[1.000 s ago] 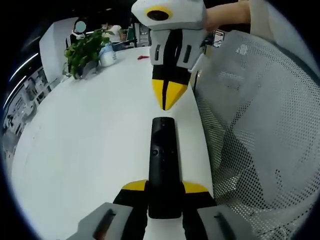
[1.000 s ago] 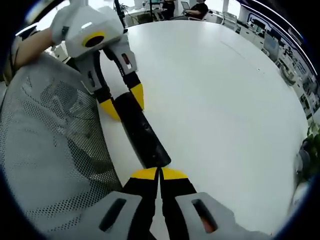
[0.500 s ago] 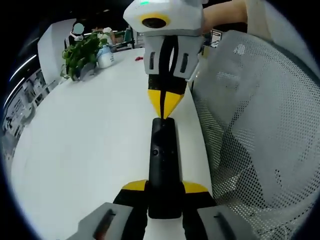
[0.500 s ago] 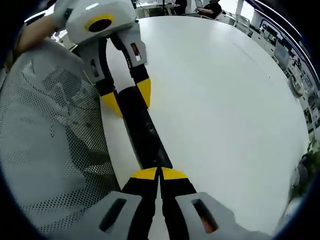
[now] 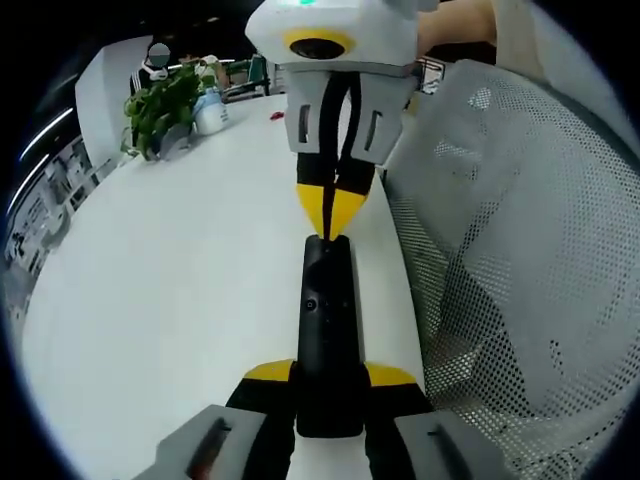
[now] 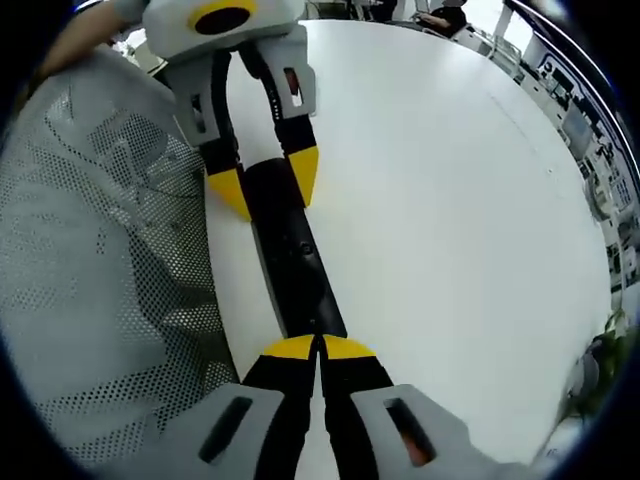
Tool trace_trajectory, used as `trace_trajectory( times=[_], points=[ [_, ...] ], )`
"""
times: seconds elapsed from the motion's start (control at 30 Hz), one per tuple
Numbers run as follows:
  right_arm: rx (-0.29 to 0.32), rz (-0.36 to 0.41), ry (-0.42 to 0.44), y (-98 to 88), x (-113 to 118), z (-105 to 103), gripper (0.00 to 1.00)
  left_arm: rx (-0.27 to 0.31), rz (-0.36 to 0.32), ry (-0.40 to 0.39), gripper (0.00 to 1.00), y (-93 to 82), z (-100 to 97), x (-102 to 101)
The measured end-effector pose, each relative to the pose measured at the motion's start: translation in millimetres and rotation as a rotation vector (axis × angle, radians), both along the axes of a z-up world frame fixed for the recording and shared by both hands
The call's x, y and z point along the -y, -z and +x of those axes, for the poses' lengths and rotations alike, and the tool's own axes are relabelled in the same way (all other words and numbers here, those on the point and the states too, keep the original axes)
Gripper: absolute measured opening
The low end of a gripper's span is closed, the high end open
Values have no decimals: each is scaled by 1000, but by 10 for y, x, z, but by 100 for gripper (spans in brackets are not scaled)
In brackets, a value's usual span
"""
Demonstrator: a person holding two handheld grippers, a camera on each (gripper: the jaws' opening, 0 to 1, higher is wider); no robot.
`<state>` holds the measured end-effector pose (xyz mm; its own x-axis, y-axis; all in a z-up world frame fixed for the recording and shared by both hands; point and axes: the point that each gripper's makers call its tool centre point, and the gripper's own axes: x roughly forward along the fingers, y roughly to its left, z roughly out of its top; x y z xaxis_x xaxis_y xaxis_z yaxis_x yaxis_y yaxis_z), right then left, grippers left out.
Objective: Press the specified remote control buttons in sequence, fully releasing each button before pressing the next.
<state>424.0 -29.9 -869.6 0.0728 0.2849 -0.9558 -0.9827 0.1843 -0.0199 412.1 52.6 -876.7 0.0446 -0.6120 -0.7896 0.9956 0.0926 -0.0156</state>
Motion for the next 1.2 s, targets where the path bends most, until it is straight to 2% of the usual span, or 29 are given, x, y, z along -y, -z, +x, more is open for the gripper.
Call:
trace_trajectory(
  times=[0.17,0.37,0.43,0.87,0.9,1.03,1.2],
  points=[
    [4,-33,-30,11,-3,3,0,-2,2,-2,25,4,2,3],
    [-25,-74,-41,20,3,9,0,-4,3,-5,25,9,5,7],
    [-38,-80,-19,22,5,13,0,-4,3,-6,25,9,5,8],
    [-24,-39,-55,14,12,5,0,-4,2,-10,25,11,8,13],
    [-24,-31,-44,12,13,9,0,-4,2,-10,25,11,8,13],
    [-78,31,108,2,18,21,0,-5,1,-11,25,11,10,14],
    [-84,55,133,-22,6,20,0,-5,0,-14,25,11,11,13]
  ],
)
